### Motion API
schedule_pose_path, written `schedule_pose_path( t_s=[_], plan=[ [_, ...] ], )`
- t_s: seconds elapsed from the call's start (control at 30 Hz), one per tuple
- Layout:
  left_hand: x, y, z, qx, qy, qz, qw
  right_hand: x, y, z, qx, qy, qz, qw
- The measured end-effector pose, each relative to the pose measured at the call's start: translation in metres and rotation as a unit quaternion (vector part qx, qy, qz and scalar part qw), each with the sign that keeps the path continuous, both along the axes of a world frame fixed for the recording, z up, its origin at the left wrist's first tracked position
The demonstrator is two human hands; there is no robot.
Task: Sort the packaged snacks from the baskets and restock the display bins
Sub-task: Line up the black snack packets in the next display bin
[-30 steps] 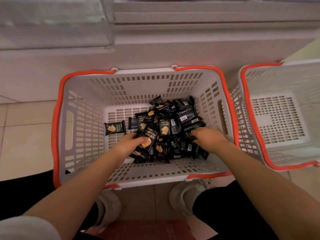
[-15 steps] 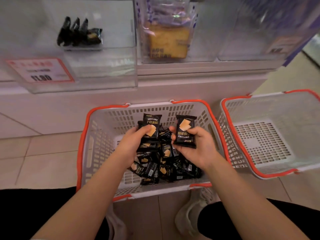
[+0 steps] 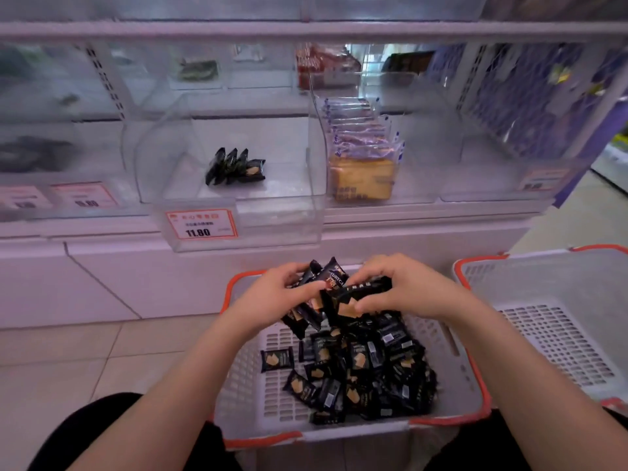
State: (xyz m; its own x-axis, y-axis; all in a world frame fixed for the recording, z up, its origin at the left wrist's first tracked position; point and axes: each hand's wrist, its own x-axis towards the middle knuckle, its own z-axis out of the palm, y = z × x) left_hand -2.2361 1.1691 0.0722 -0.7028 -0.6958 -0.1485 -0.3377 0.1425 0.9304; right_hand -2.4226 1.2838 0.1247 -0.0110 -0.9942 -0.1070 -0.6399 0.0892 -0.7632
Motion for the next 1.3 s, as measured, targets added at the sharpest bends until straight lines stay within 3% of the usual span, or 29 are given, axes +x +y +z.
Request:
schedule_pose_path(
  t_s=[0.07,0.17,0.3,0.53,0.67,0.77,0.93,1.07,1.17,1.2,1.3],
  plan=[
    [0.002,-0.004,0.012,0.002,0.012,0.005,1.0,0.007,-0.009,0.006,-0.009,0.033,-0.019,0.999],
    [0.007,-0.009,0.032,-0.02,0.028,0.015,0.999,0.018,-0.021,0.014,-0.024,0.007,-0.068,0.997],
    [0.014,-0.014,0.057,-0.067,0.042,0.011,0.997,0.034,-0.038,0.032,-0.082,-0.137,-0.127,0.979],
    [0.019,-0.034,0.101,-0.038,0.234,0.109,0.965,0.072,-0.077,0.059,-0.213,-0.268,-0.235,0.909],
    [0.009,-0.057,0.121,-0.04,0.262,0.135,0.955,0.091,-0.116,0.073,-0.112,-0.433,-0.209,0.87],
    [0.004,-0.08,0.127,-0.021,0.25,0.164,0.954,0.094,-0.141,0.079,-0.043,-0.462,-0.165,0.87],
    [-0.003,-0.13,0.123,0.03,0.165,0.158,0.973,0.076,-0.182,0.086,0.015,-0.424,-0.13,0.896],
    [-0.012,-0.182,0.112,0.007,0.078,0.179,0.981,0.055,-0.21,0.083,0.015,-0.271,-0.211,0.939],
    [-0.021,-0.222,0.098,-0.139,-0.097,0.136,0.976,0.048,-0.228,0.074,0.052,-0.205,-0.258,0.943],
    [-0.025,-0.231,0.093,-0.204,-0.179,0.091,0.958,0.046,-0.235,0.07,0.062,-0.176,-0.265,0.946],
    [-0.04,-0.243,0.078,-0.36,-0.383,-0.024,0.85,0.04,-0.255,0.056,0.093,-0.061,-0.276,0.955]
  ],
)
